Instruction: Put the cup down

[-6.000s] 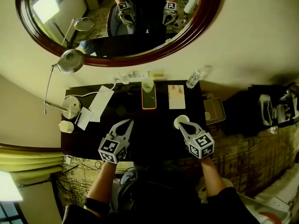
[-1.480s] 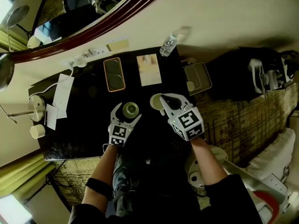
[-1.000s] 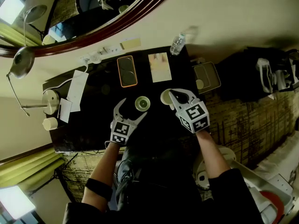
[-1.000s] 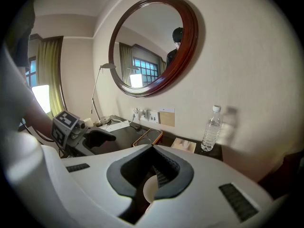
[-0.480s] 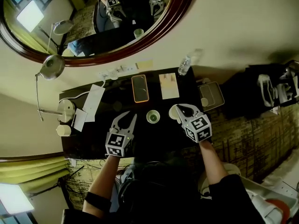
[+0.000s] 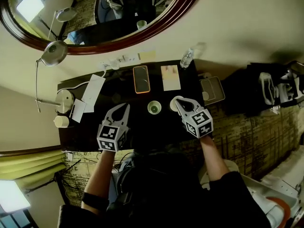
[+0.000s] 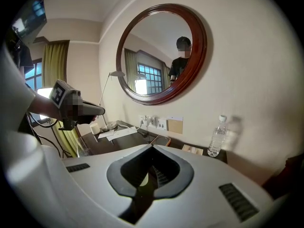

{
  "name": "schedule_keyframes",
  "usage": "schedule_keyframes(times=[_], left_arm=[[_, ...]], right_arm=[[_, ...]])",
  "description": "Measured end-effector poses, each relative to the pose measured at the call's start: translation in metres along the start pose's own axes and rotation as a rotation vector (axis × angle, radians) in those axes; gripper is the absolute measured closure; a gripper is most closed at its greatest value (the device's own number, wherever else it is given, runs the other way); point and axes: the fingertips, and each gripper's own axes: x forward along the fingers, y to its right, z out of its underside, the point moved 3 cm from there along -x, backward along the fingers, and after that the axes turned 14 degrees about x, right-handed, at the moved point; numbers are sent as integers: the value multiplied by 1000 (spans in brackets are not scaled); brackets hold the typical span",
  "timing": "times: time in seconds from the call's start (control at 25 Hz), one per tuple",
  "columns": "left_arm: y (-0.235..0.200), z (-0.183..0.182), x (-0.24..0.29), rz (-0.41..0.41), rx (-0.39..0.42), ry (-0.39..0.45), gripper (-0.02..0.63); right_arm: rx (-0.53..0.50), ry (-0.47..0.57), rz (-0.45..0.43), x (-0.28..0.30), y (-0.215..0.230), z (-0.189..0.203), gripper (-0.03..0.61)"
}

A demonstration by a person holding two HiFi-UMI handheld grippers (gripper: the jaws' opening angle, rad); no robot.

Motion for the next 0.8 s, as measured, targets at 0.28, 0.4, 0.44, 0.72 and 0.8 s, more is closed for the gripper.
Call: schedule_keyframes(times=[0.28, 0.4, 0.44, 0.72, 0.8], left_arm=[[0, -1, -1, 18, 20, 31, 612], [6, 3, -4, 31, 30, 31, 612], [9, 4, -6, 37, 31, 31, 612], [16, -1, -9, 43, 24, 60, 611], [19, -3, -10, 44, 29, 63, 611]], right_arm=[[-14, 9, -11, -2, -8, -5, 569], [-4, -3, -15, -4, -11, 1, 569], [-4, -7, -14, -5, -11, 4, 569], [-5, -8, -5, -9, -7, 12, 569], [-1, -13, -5, -11, -7, 14, 569]])
